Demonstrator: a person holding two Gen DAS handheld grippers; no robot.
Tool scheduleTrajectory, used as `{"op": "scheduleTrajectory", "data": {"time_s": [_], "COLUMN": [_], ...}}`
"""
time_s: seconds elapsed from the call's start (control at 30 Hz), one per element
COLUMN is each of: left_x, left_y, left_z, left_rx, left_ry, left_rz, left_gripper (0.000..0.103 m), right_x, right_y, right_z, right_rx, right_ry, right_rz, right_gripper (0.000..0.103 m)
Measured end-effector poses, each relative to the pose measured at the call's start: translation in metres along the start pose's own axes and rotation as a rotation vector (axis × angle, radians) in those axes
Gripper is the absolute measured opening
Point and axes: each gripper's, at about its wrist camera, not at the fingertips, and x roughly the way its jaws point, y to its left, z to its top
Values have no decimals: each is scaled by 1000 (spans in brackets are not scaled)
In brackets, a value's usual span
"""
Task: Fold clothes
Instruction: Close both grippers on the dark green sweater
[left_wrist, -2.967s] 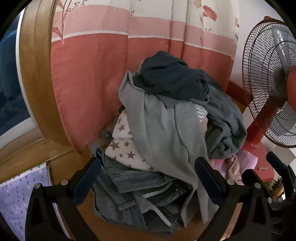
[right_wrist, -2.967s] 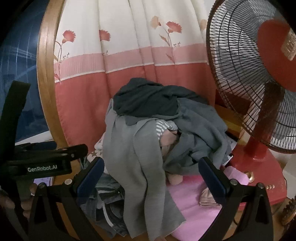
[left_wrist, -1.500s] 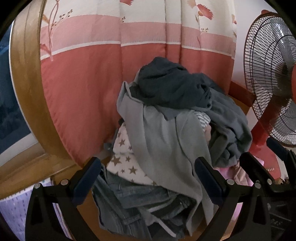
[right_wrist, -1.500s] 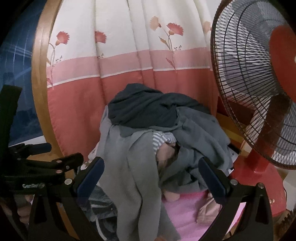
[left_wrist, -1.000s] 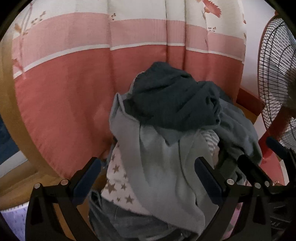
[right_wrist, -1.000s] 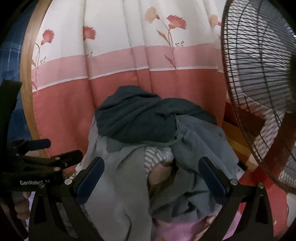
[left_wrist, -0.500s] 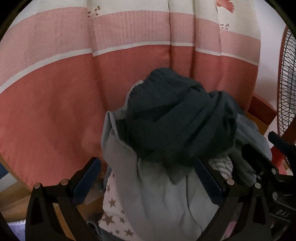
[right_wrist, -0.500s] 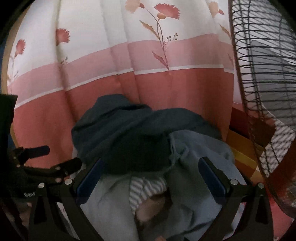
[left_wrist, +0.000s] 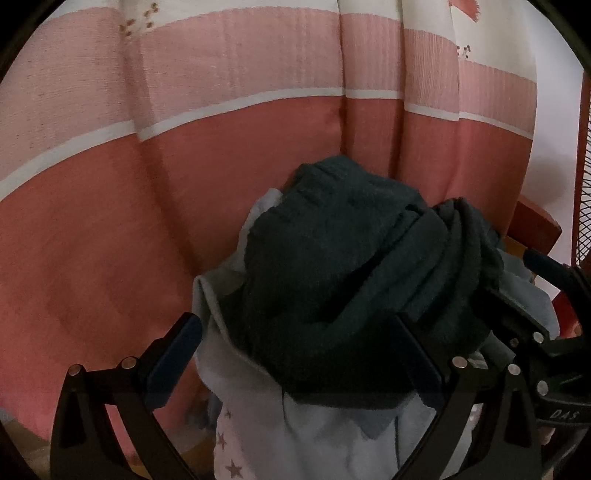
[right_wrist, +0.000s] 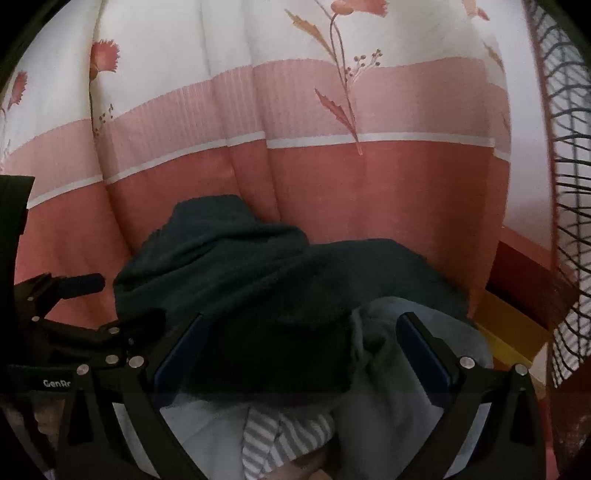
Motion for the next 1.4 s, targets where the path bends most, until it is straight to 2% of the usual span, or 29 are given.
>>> {"op": "scheduleTrajectory", "data": {"time_s": [0.33, 0.43, 0.5, 0.57, 0.6, 0.63, 0.67, 0.77, 0.87, 0.93, 0.97, 1.07, 1.3, 1.4], "left_x": [24, 35, 37, 36, 34, 31, 27, 17, 3, -10, -18, -37, -103, -131], "left_y": [1, 5, 8, 8, 4, -1, -6, -13, -17, -20, -20, -13, 9, 20], "left_z": [1, 1, 0, -1, -2, -2, -3, -4, -7, -14, -20, -30, -78, -98], "left_rx": [-4, -27, -43, -49, -33, -6, 21, 46, 47, 53, 52, 35, 4, -19], "left_ry": [35, 58, 60, 54, 47, 34, 21, 4, -6, -13, -18, -25, -38, -17], "left_rz": [-47, -95, -153, -221, -233, -221, -209, -232, -263, -272, -282, -304, -313, -301], "left_gripper": [103, 102, 93, 66, 60, 56, 49, 39, 35, 35, 34, 34, 34, 33], "right_x": [17, 27, 30, 26, 24, 22, 18, 7, -12, -25, -36, -62, -98, -113], "right_y": [-5, -8, -8, -2, 1, 3, 5, 5, 8, 7, 9, 24, 58, 85], "right_z": [0, -1, -3, -5, -6, -6, -7, -7, -9, -11, -13, -14, -36, -53], "right_rx": [16, 35, 46, 7, -7, -21, -22, -12, -11, -7, -10, -47, -71, -78], "right_ry": [35, 66, 71, 45, 34, 23, 11, -18, -53, -64, -74, -99, -59, -20], "right_rz": [71, 139, 181, 171, 166, 162, 160, 155, 152, 166, 185, 215, 332, 430], "right_gripper": [103, 103, 91, 82, 76, 74, 67, 51, 36, 32, 26, 25, 24, 20]}}
